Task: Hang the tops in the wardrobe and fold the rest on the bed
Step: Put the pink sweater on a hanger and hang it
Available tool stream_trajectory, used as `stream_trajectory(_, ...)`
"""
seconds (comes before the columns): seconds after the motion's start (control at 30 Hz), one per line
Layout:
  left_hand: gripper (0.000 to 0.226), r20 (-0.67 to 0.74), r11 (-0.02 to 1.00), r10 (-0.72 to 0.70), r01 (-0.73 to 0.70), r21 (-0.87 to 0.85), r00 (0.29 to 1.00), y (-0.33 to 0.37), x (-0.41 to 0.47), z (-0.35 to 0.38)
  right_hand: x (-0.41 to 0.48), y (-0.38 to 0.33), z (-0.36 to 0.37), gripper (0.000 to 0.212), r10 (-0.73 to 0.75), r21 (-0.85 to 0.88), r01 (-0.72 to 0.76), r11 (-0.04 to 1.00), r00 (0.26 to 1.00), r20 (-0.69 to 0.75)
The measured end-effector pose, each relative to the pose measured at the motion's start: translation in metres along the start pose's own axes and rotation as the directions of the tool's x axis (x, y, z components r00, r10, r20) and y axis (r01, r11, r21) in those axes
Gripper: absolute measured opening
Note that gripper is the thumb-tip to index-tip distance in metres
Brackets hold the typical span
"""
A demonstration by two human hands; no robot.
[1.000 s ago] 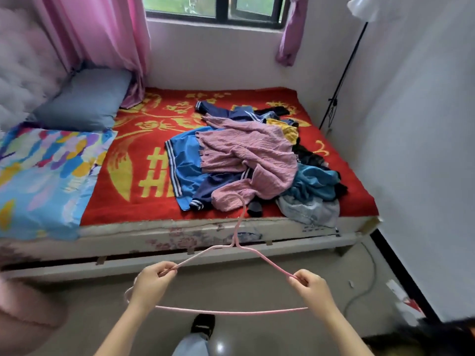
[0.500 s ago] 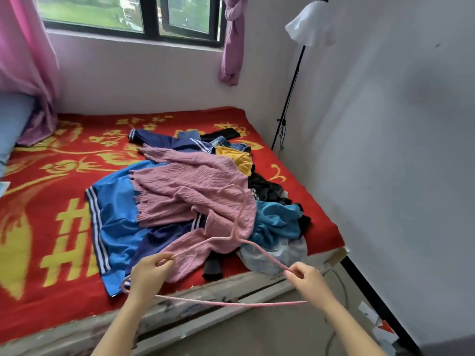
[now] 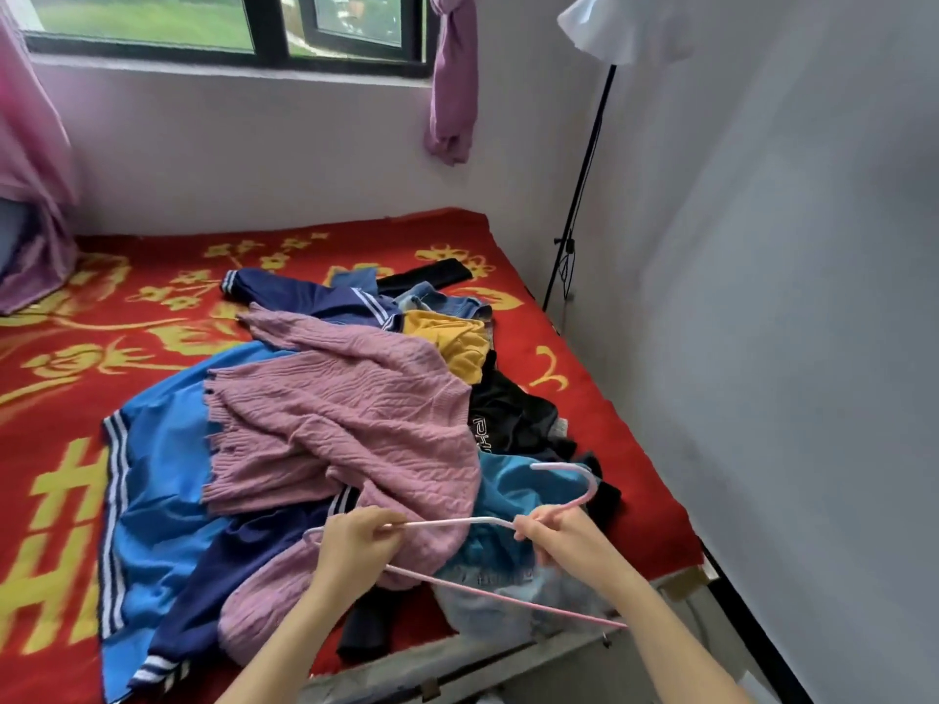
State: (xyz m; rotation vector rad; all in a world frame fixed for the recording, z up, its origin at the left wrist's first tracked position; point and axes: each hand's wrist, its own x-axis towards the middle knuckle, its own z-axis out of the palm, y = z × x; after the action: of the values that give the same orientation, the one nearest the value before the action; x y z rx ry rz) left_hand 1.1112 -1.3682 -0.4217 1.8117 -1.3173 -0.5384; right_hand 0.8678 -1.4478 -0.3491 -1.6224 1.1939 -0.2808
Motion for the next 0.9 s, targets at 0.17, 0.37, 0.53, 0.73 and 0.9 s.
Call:
stream_trajectory(0.17, 0.02, -0.037, 0.968, -0.028, 0.036, 0.247, 0.999, 0.02, 0.048, 0.045, 0.072, 0.008, -0.061, 0.036, -0.025, -0.049, 0.027, 0.998, 0.999, 0.034)
stream_trajectory(0.37, 0.055, -0.027, 0.805, -0.474, 0.445, 0.393, 0.88, 0.014, 0.071, 0.061, 0.156, 0.025, -0.107, 0.017, 0.053, 0.163, -0.037, 0.986, 0.994, -0.096)
stream_trajectory(0.53, 0.05, -0.045, 0.714, -0.646, 0.624, 0.317, 0.762, -0.018, 0.067, 0.046, 0.215, 0.03, -0.097, 0.026, 0.123, 0.244, -0.149, 0.958, 0.985, 0.117)
stream_trajectory(0.73, 0.041, -0.03, 0.669, -0.718, 0.701, 0.246, 0.695, -0.038, 0.073, 0.041, 0.289, 0.038, -0.056, 0.021, 0.246, 0.072, -0.244, 0.967, 0.969, -0.03)
stream_trajectory(0.9, 0.034, -0.055, 0.624, -0.762, 0.754, 0.207, 0.645, -0.038, 0.07, 0.041, 0.328, 0.046, -0.006, 0.029, 0.236, -0.225, -0.223, 0.949, 0.971, 0.032)
